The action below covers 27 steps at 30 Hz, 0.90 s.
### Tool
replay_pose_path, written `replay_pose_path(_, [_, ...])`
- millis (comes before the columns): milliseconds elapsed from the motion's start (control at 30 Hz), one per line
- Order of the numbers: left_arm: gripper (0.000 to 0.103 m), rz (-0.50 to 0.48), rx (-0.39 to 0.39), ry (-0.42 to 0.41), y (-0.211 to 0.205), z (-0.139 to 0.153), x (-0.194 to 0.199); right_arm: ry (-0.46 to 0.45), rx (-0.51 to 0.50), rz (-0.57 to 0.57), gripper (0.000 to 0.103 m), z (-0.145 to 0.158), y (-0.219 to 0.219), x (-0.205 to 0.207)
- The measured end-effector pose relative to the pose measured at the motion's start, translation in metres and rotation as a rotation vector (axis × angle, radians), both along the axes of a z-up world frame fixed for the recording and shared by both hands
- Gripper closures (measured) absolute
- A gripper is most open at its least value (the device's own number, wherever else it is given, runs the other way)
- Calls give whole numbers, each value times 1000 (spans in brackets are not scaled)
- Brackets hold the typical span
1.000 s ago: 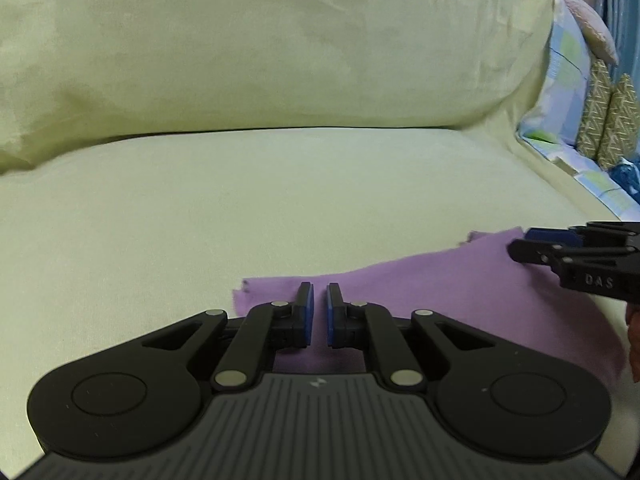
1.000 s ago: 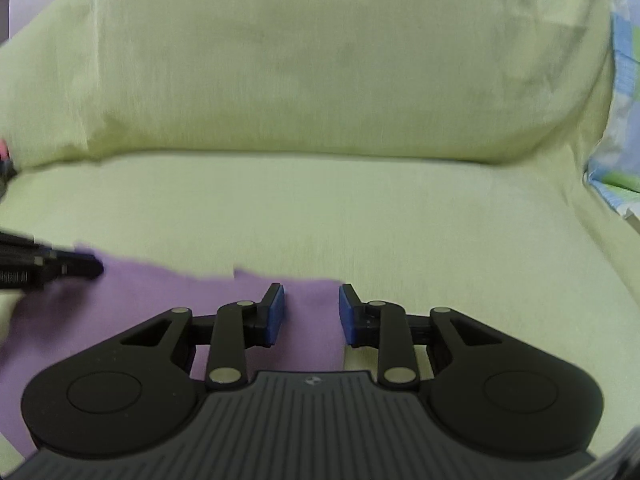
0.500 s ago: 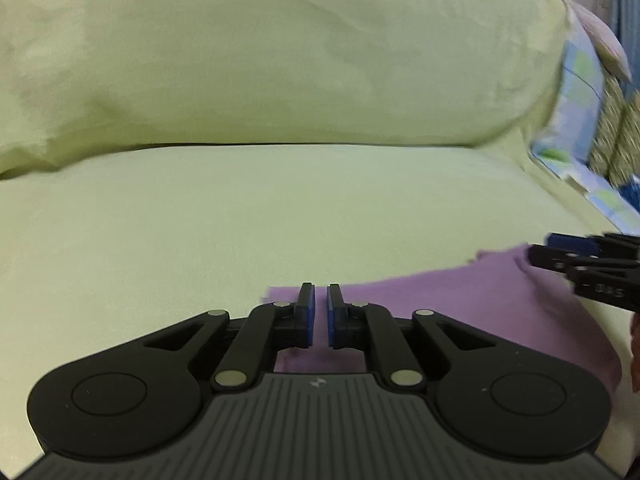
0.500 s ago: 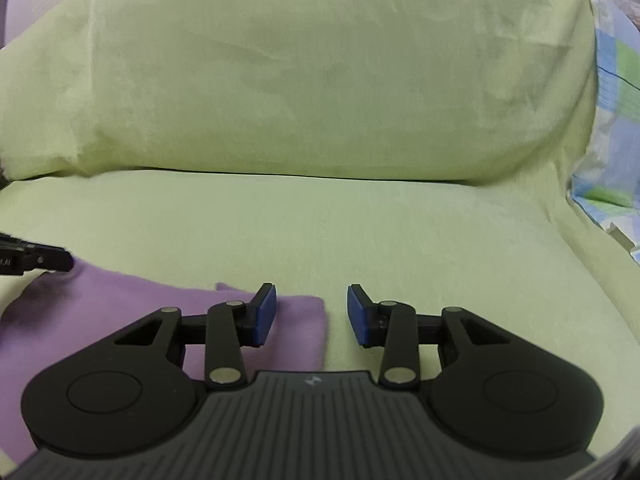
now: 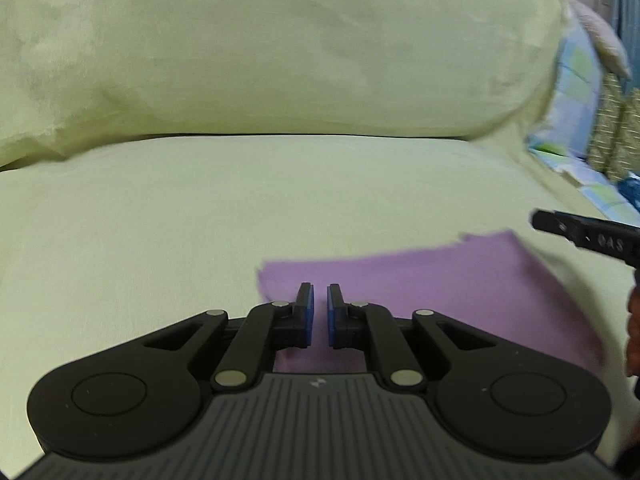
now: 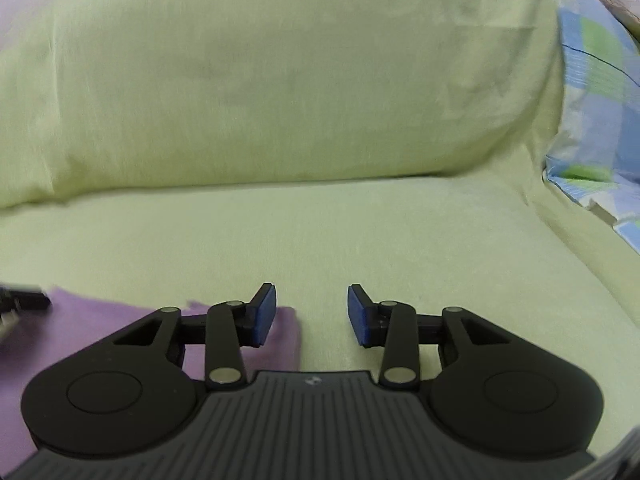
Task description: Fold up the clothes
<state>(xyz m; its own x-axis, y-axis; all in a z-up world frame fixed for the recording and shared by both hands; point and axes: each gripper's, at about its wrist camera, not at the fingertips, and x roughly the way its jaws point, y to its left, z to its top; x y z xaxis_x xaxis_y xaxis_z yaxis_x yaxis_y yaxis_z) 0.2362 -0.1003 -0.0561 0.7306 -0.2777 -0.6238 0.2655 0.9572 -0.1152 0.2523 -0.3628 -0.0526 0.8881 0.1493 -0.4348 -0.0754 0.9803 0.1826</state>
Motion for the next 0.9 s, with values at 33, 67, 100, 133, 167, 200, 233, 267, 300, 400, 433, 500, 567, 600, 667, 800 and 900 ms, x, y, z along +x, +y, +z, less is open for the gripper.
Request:
replay_pose_path(33, [95,-11,-2,8,-2,-1,-11,-14,17,19,69,1,0,-14])
replay_pose_path(67, [95,-15,-2,18,-3,-3,-18,-21,18,31,69,1,0,-22])
replay_pose_path(100, [95,-19,-2,27,-4,-4,-26,-12,3,55,69,-2,5,-35])
replay_pose_path(133, [95,-23,-1,35,-6,-6,-34,-1,-15,79,69,-6,11,-48])
replay_pose_path(167, [95,-25,0,38,-7,-9,-45,17,-29,96,69,-11,14,-57])
replay_pose_path(200, [95,-28,0,41,-8,-13,-55,36,-42,112,70,-16,17,-65])
replay_pose_path(233, [95,-30,1,43,-9,-15,-64,55,-54,129,70,-21,20,-73])
replay_pose_path(267, [95,-30,-1,45,-9,-14,-66,68,-58,134,70,-23,20,-77])
replay_pose_path(300, [95,-34,-5,50,-8,-15,-75,78,-64,135,70,-28,19,-88])
replay_pose_path(400, [95,-38,1,56,-4,-11,-88,72,-87,134,70,-31,17,-114])
replay_pose_path(433, [95,-39,2,57,-4,-9,-92,70,-93,134,70,-31,16,-122])
replay_pose_path(500, [95,-45,2,54,-7,-5,-94,88,-89,128,70,-33,14,-135])
replay_pose_path(567, [95,-54,-3,50,-11,-1,-97,111,-67,118,70,-36,11,-145])
replay_pose_path(600, [95,-59,-3,47,-12,1,-97,101,-53,103,70,-36,10,-152])
replay_pose_path(667, [95,-83,-5,29,-23,7,-97,66,-34,75,70,-34,8,-168])
replay_pose_path(800, [95,-131,-17,20,-47,7,-90,53,-32,61,69,-33,6,-170])
replay_pose_path(900, [95,-152,16,48,-58,-3,-89,67,-11,55,69,-35,3,-164])
